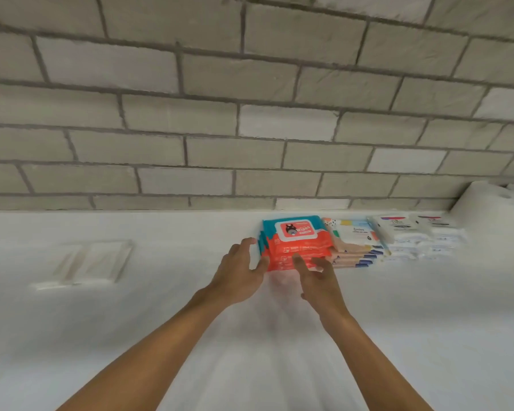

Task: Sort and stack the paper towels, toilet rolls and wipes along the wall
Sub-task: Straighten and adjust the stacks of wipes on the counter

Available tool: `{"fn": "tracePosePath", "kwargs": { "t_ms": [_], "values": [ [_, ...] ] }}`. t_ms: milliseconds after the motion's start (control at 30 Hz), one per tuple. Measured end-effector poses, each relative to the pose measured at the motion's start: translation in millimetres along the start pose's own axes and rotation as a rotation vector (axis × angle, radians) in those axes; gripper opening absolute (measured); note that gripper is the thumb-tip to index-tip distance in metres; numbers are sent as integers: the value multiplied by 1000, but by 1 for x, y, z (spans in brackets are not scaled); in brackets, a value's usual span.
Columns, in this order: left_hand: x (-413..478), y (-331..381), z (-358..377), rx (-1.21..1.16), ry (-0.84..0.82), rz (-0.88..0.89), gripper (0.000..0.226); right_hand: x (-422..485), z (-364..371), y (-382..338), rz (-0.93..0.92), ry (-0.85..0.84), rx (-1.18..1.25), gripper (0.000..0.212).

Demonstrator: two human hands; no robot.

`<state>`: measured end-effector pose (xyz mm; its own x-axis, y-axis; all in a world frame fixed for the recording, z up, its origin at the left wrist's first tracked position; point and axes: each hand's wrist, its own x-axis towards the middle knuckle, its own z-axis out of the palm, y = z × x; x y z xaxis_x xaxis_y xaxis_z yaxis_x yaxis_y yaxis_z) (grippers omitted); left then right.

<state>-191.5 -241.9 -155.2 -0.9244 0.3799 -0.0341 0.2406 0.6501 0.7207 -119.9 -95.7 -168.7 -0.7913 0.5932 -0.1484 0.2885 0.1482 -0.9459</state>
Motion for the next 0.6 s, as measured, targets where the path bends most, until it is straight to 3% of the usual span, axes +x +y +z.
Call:
{"fn": "tracePosePath", "kwargs": {
  "t_ms": [167, 367, 500, 600],
  "values": [
    [23, 35, 25, -88, -5, -55, 64, 28, -25, 5, 147, -66, 261, 46],
    [73, 45, 53, -253, 31, -273, 75, 57, -28, 2, 348, -198, 607, 28],
    [94, 48, 68, -258, 61, -356, 78, 74, -19, 6, 418, -219, 893, 39],
    [104, 48, 75, -273, 70, -414, 79, 86, -16, 8, 440, -195, 958, 46]
  ]
}}
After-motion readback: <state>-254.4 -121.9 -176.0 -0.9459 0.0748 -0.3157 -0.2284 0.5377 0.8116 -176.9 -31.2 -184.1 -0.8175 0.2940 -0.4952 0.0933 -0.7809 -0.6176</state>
